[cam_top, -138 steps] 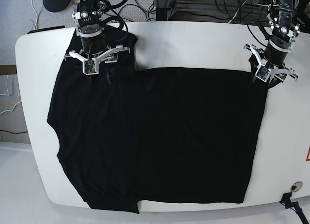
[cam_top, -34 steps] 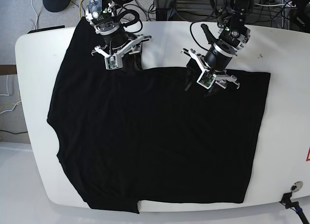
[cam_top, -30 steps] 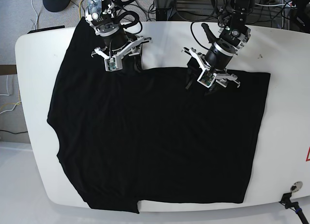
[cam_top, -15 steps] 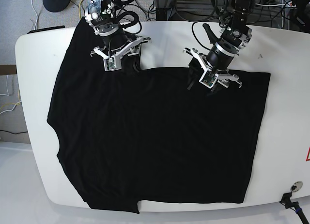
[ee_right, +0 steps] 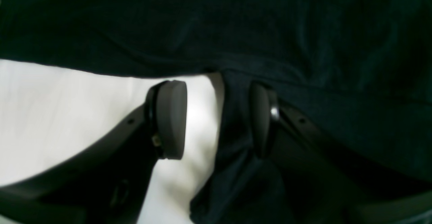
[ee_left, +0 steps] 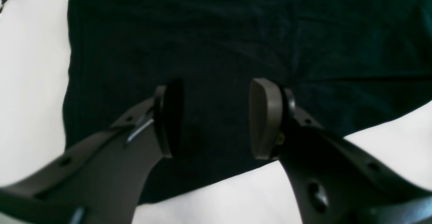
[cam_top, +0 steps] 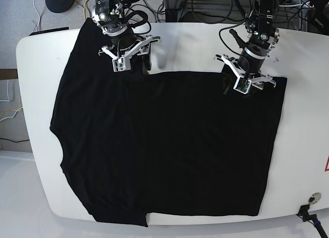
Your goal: Fold the T-shirt properly
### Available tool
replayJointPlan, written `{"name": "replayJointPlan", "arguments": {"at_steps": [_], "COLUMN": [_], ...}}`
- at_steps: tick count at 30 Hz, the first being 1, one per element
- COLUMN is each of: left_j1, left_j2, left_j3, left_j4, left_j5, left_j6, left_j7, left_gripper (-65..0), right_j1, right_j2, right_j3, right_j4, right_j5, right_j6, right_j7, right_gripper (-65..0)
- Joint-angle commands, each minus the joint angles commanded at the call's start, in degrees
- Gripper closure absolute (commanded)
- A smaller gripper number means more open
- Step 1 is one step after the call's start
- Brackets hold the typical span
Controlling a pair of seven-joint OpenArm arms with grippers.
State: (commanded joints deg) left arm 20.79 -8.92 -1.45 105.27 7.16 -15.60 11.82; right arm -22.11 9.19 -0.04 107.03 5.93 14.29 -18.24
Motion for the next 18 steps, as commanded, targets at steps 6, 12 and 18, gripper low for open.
{"name": "replayJointPlan", "arguments": {"at_steps": [6, 12, 18], "left_j1": [1.1, -0.6, -3.0], "left_j2": [-0.6, -0.8, -0.4], "left_j3": [1.6, 5.5, 10.5], "left_j4": [3.1, 2.8, 2.7], "left_j5": [-0.2, 0.1, 0.1], "left_j6": [0.0, 0.0, 0.1], "left_j7": [-0.1, -0.1, -0.1], "left_gripper": [-29.6, -29.6, -29.2], "right_j1": [1.2, 2.4, 2.4], "right_j2": [-0.2, -0.3, -4.6], "right_j3": [-0.5, -1.7, -1.7], "right_j4": [4.0, 4.1, 4.1], "right_j5": [0.4, 0.5, 0.7], "right_j6": [0.26, 0.26, 0.26], "right_j7": [0.2, 0.2, -0.1], "right_gripper": [-28.8, -28.8, -28.8]}}
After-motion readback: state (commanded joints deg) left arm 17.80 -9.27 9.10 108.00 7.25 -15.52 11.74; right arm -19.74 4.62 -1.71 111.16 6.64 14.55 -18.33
